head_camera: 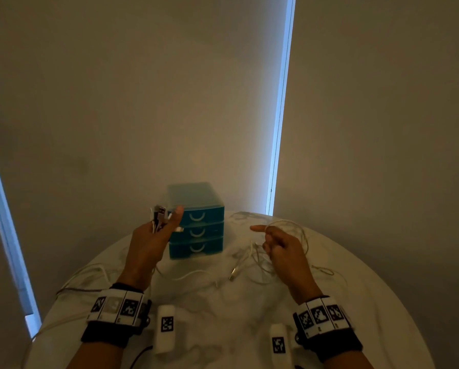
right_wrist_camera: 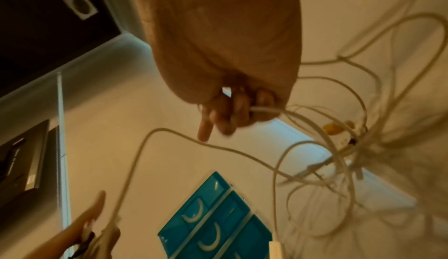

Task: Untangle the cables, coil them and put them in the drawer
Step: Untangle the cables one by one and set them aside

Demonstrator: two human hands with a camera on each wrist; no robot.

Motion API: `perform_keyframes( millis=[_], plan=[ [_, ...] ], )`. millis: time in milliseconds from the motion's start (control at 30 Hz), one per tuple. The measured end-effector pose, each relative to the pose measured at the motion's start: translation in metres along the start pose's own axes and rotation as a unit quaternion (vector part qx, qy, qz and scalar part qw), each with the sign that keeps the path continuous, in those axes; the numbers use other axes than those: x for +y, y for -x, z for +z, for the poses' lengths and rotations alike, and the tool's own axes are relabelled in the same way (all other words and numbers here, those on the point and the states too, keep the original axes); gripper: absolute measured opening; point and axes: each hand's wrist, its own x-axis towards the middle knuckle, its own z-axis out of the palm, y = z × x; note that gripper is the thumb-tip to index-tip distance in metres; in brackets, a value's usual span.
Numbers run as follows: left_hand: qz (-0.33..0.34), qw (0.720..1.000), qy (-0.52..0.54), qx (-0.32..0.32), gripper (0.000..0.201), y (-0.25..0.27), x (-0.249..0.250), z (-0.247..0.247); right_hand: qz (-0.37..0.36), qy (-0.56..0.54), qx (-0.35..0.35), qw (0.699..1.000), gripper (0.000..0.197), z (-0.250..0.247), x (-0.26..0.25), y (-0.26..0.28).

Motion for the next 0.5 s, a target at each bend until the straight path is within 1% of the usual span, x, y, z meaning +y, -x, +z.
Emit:
perform_keyframes(
  millis=[33, 100, 167, 233, 300, 367, 433, 500],
  plan=[
    [0.004, 1.0, 0.017, -0.004, 0.048, 0.0, 0.002, 0.0, 0.003, 0.019, -0.038, 0.999, 0.048, 0.002, -0.001, 0.002],
    [0.031, 0.998, 0.024, -0.043, 0.035, 0.006, 0.007, 0.005, 0.001, 0.077, -0.108, 0.991, 0.043, 0.013, -0.006, 0.007],
    [0.051, 0.994, 0.0, -0.1, 0.029, 0.013, 0.008, 0.013, -0.009, 0.136, -0.152, 0.979, 0.04, 0.025, -0.013, 0.013],
    [0.064, 0.985, -0.056, -0.149, 0.027, 0.016, 0.003, 0.018, -0.028, 0.178, -0.19, 0.965, 0.038, 0.033, -0.021, 0.021],
    [0.077, 0.972, -0.093, -0.2, 0.017, 0.018, 0.0, 0.021, -0.043, 0.224, -0.224, 0.947, 0.035, 0.039, -0.026, 0.025],
    [0.088, 0.958, -0.114, -0.249, 0.018, 0.019, -0.002, 0.024, -0.047, 0.259, -0.248, 0.932, 0.032, 0.045, -0.028, 0.029],
    [0.101, 0.948, -0.147, -0.265, 0.023, 0.018, -0.006, 0.027, -0.047, 0.275, -0.262, 0.924, 0.031, 0.049, -0.026, 0.03],
    [0.099, 0.957, -0.145, -0.233, 0.018, 0.015, -0.011, 0.028, -0.036, 0.262, -0.274, 0.925, 0.033, 0.049, -0.024, 0.03]
  ],
)
